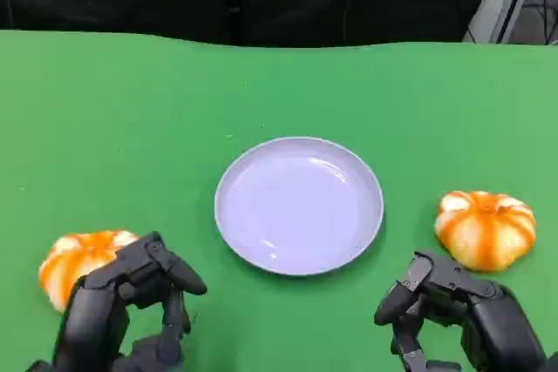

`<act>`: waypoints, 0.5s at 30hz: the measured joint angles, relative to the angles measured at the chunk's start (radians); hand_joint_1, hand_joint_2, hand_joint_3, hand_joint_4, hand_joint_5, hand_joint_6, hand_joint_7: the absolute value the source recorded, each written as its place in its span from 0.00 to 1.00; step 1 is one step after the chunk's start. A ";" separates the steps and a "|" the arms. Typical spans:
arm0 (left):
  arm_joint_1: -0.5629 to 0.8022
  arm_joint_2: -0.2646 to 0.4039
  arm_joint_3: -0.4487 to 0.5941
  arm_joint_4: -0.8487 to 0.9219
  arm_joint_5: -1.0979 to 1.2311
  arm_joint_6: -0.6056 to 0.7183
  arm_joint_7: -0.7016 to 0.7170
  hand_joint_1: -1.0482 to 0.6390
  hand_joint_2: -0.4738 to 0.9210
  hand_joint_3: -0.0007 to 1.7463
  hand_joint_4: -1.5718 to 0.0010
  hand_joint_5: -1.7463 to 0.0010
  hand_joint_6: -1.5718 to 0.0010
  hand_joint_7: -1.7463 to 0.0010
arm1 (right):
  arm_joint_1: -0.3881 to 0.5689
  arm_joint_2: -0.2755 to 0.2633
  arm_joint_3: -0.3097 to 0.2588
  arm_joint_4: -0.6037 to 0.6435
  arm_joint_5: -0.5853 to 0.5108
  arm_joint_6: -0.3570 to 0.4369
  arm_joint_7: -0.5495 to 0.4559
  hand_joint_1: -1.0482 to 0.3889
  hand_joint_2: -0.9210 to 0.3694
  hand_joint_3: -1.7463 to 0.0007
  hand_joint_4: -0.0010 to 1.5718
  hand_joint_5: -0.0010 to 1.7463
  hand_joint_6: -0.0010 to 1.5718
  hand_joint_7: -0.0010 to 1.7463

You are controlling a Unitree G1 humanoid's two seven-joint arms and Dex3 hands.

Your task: Grasp the bread from the table and place it into the plate.

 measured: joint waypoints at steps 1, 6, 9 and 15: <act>0.000 0.000 0.000 0.000 0.000 0.000 0.000 0.51 0.62 0.79 0.47 0.00 0.48 0.14 | 0.000 0.000 0.000 0.000 0.000 0.000 0.000 0.76 0.38 0.26 0.46 0.94 0.47 0.78; -0.002 0.000 0.000 0.004 0.001 -0.001 0.000 0.51 0.62 0.79 0.47 0.00 0.48 0.14 | 0.000 0.000 0.000 0.000 0.001 0.000 0.000 0.76 0.38 0.27 0.46 0.94 0.47 0.78; -0.002 0.000 0.000 0.004 0.001 -0.001 0.000 0.51 0.61 0.80 0.47 0.00 0.49 0.14 | 0.000 0.000 0.000 0.000 0.002 0.000 0.000 0.76 0.38 0.27 0.46 0.94 0.47 0.78; -0.002 0.000 0.000 0.004 0.001 -0.001 0.000 0.50 0.62 0.80 0.47 0.00 0.49 0.14 | -0.001 0.000 0.000 0.000 0.001 0.000 0.000 0.76 0.38 0.27 0.46 0.94 0.47 0.78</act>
